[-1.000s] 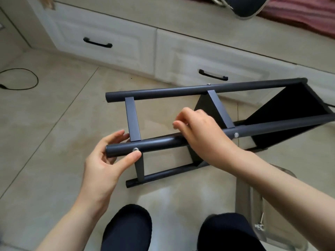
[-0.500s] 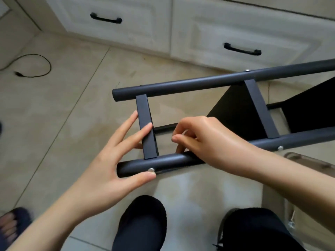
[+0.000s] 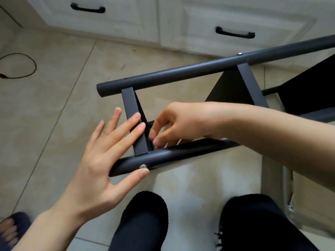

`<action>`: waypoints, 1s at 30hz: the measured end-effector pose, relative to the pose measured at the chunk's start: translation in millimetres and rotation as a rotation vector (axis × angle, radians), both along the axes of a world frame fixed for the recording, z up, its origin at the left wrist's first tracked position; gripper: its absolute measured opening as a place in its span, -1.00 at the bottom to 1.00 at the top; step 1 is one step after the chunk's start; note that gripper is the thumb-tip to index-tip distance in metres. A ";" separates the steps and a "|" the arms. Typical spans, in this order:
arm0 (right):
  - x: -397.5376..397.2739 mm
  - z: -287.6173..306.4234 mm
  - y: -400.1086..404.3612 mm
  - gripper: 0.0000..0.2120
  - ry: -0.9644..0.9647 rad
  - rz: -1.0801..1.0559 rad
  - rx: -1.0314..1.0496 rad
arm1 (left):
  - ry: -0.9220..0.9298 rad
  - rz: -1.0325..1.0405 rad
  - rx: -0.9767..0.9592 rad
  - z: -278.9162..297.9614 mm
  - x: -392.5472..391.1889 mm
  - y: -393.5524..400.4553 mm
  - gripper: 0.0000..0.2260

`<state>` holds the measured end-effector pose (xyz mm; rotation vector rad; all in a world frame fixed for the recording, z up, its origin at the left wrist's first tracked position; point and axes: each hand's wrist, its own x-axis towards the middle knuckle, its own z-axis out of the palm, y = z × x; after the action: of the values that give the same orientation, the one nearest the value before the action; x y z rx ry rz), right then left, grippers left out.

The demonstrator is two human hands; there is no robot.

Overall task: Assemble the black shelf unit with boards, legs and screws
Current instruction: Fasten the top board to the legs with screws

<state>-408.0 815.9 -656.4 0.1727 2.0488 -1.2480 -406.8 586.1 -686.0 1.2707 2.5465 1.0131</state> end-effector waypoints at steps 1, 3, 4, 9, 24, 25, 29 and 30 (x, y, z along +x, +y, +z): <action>-3.5 -2.0 -0.9 -0.91 -0.065 -0.010 -0.033 | 0.004 -0.001 0.008 -0.4 0.2 0.4 -0.39; -9.2 -4.8 -1.7 -0.90 -0.196 -0.024 -0.119 | 0.001 0.000 0.032 -1.3 1.5 2.0 -0.41; -11.5 -6.2 -1.9 -0.92 -0.251 -0.029 -0.170 | -0.004 0.003 0.047 -2.0 2.2 3.0 -0.41; -16.5 -14.8 -7.1 -0.83 -0.371 -0.010 -0.362 | -0.009 -0.007 0.109 -8.4 2.1 5.5 -0.43; -14.4 -18.1 -11.5 -0.83 -0.347 -0.042 -0.312 | 0.033 -0.017 0.110 -7.7 1.0 7.3 -0.48; -13.5 -17.2 -11.2 -0.82 -0.342 -0.043 -0.313 | 0.030 -0.014 0.111 -7.9 1.0 7.6 -0.49; -11.5 -10.5 -8.8 -0.79 -0.346 -0.039 -0.335 | 0.025 -0.011 0.108 -6.5 1.0 8.2 -0.50; -11.3 -8.8 -8.4 -0.78 -0.345 -0.036 -0.341 | 0.019 -0.015 0.110 -5.8 0.7 8.1 -0.50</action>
<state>-419.3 807.5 -665.2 0.2456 1.5245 -1.4568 -406.2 594.2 -691.8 1.3301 2.5228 1.1577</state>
